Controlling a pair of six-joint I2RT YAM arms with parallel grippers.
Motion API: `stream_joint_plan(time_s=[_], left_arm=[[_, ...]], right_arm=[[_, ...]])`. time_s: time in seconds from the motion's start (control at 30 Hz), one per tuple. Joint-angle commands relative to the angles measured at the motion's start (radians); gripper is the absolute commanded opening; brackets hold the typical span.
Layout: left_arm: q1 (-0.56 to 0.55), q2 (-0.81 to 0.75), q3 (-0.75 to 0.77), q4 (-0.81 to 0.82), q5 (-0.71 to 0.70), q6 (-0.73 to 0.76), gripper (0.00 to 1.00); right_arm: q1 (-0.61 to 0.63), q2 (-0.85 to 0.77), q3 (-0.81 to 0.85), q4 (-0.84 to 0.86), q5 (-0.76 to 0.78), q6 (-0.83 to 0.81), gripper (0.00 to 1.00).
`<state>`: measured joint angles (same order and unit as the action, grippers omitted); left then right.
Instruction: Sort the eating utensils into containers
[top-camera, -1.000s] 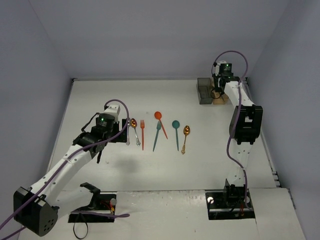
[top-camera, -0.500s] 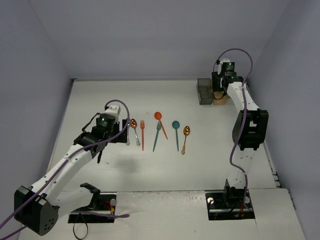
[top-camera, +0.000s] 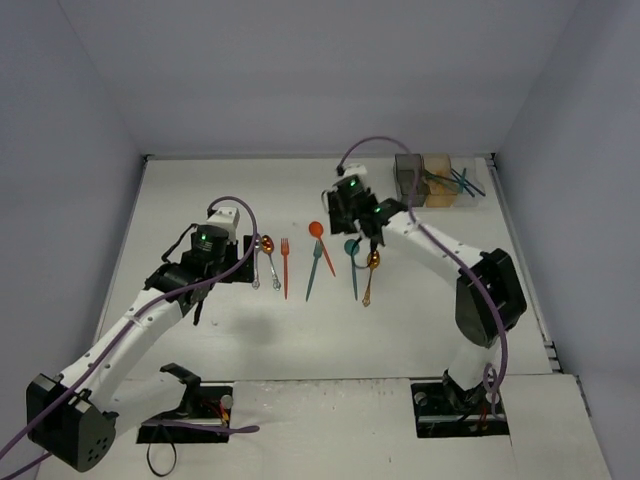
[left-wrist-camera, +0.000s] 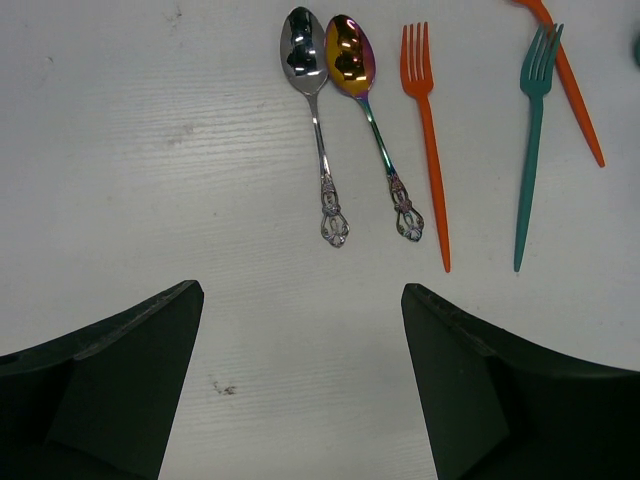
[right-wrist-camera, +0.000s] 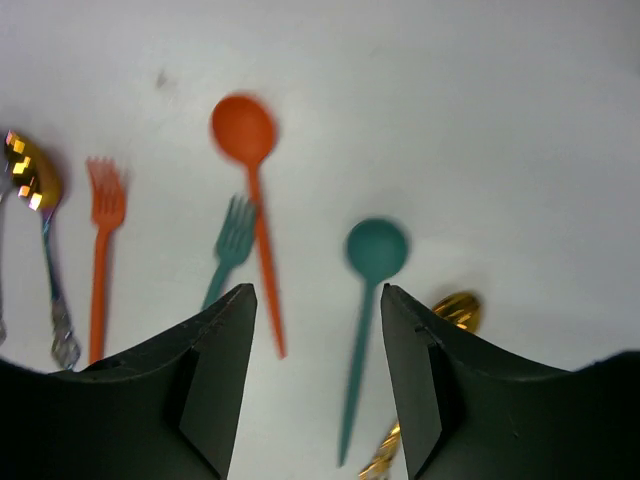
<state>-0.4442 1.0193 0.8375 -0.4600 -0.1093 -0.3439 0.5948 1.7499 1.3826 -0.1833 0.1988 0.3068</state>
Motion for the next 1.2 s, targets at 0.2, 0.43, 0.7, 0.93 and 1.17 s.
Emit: stream_joint_plan(time_s=[0.2, 0.43, 0.7, 0.93, 1.17], left_arm=[[-0.004, -0.057, 0.003, 0.058, -0.010, 0.002, 0.78], [-0.004, -0.063, 0.002, 0.057, -0.006, 0.001, 0.78], [-0.005, -0.072, -0.001, 0.052, -0.002, 0.002, 0.78], [-0.005, -0.071, 0.000, 0.052, -0.001, 0.003, 0.78], [-0.005, -0.070, 0.002, 0.051, -0.001, 0.007, 0.78]], right_arm=[[0.261, 0.086, -0.061, 0.040, 0.234, 0.416, 0.44], [0.283, 0.185, -0.030, 0.042, 0.258, 0.488, 0.37], [0.287, 0.270, 0.016, 0.044, 0.280, 0.516, 0.33], [0.287, 0.301, 0.013, 0.044, 0.289, 0.525, 0.22], [0.284, 0.273, 0.020, 0.042, 0.292, 0.463, 0.00]])
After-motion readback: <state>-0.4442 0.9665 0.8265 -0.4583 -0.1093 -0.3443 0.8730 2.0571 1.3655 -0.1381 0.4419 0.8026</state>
